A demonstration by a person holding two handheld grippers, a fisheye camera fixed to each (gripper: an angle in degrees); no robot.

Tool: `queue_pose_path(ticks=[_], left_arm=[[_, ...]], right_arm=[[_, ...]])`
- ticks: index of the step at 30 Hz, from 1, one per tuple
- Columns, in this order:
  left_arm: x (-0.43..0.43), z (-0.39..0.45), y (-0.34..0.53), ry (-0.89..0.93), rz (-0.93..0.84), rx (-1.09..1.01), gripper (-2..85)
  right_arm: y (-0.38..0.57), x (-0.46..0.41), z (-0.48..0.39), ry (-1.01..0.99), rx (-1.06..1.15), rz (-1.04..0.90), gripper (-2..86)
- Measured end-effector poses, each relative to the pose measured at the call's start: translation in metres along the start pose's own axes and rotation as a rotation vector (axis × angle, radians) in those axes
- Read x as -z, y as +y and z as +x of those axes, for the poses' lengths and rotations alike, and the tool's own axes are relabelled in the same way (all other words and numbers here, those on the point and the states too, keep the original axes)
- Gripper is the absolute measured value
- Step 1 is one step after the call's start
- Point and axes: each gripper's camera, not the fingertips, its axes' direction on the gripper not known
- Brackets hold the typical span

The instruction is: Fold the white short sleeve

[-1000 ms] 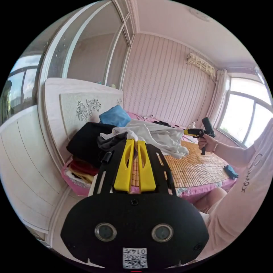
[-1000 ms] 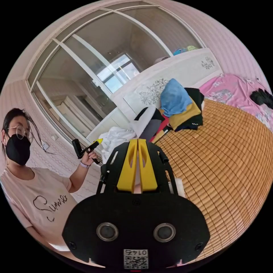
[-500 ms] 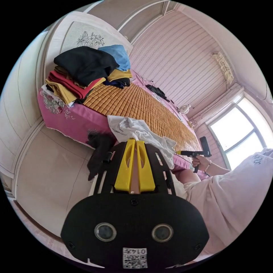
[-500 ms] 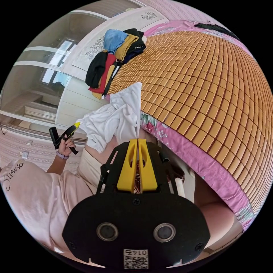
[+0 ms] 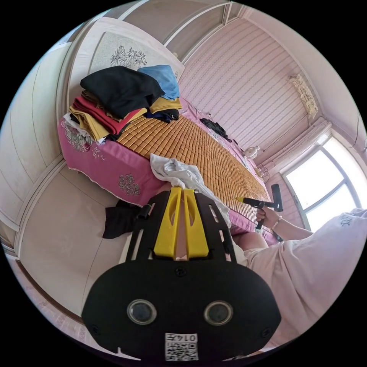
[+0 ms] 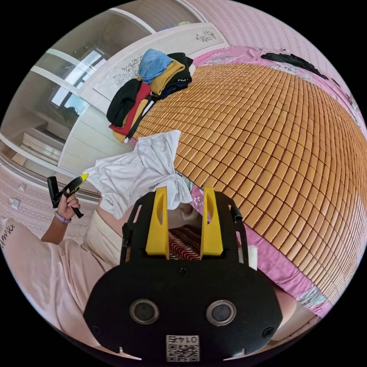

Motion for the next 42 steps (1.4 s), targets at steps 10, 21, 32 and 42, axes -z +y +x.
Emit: queue_pose_path(ticks=[10, 21, 32, 42], left_arm=[[0.009, 0.005, -0.011, -0.011, 0.03, 0.048, -1.0], [-0.011, 0.051, -0.055, 0.063, 0.075, -0.062, -1.0], [-0.077, 0.278, -0.271, 0.297, 0.277, -0.568, -1.0], [-0.044, 0.347, -0.302, 0.324, 0.387, -0.739, -1.0]], right_arm=[[-0.03, -0.009, -0.027, 0.11, 0.064, -0.124, 1.1], [0.0, 0.218, 0.039, -0.116, -0.021, 0.296, -0.2], [0.001, 0.587, 0.068, 0.018, -0.087, 1.097, -0.2], [0.062, 0.712, 0.026, 0.398, 0.032, 1.043, -0.1]])
